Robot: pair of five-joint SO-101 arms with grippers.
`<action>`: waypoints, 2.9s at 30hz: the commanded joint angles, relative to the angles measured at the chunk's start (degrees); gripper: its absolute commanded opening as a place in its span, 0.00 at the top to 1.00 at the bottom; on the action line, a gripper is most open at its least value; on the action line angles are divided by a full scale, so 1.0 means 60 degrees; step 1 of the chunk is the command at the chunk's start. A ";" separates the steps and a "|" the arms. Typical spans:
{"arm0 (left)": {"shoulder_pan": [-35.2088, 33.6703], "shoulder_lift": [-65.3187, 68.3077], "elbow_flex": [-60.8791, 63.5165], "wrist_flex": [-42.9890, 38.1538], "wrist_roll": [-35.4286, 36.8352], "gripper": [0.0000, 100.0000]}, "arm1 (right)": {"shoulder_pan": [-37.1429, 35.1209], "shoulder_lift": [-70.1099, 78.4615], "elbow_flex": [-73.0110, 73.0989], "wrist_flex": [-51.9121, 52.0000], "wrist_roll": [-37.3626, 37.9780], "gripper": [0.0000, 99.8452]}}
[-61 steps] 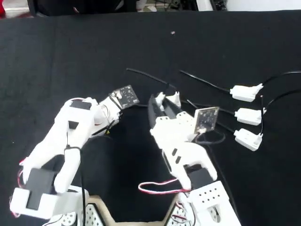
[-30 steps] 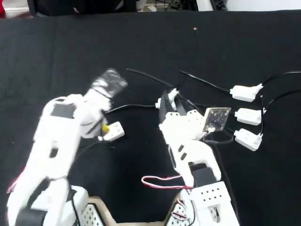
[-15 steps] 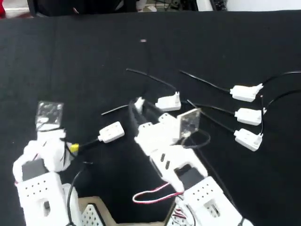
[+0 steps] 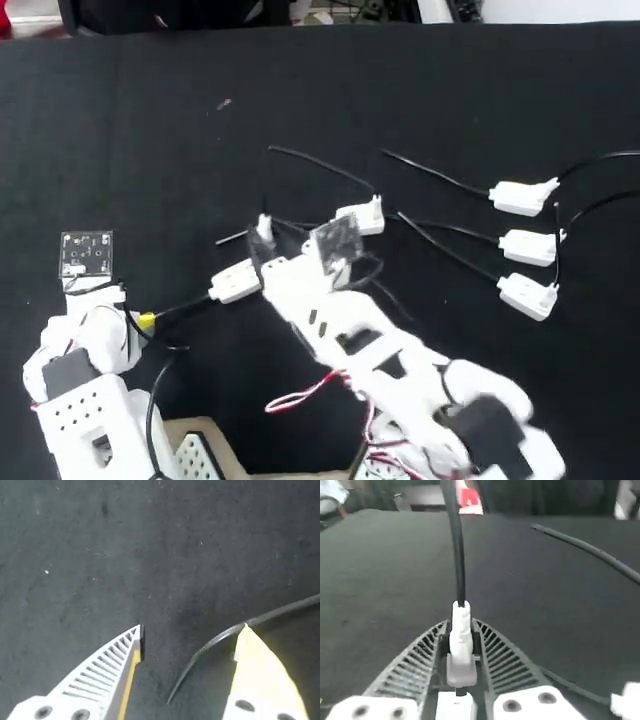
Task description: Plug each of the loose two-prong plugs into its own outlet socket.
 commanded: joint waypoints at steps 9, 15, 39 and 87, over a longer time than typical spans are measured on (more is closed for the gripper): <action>-0.0037 -0.0117 -0.0022 -0.0147 0.0015 0.70 | -0.1275 0.2733 -0.1004 -0.2227 0.1187 0.99; -0.0037 -0.0073 0.0007 -0.0161 -0.0234 0.70 | -0.1275 0.2938 -0.0476 -0.3238 0.1465 0.99; 0.0315 -0.0132 0.0183 -0.0176 -0.0381 0.70 | -0.0542 0.1443 0.0476 -0.1729 0.0938 0.99; 0.0315 -0.0132 0.0286 -0.0176 -0.0806 0.70 | -0.0366 0.2527 -0.1370 0.0249 0.0938 0.99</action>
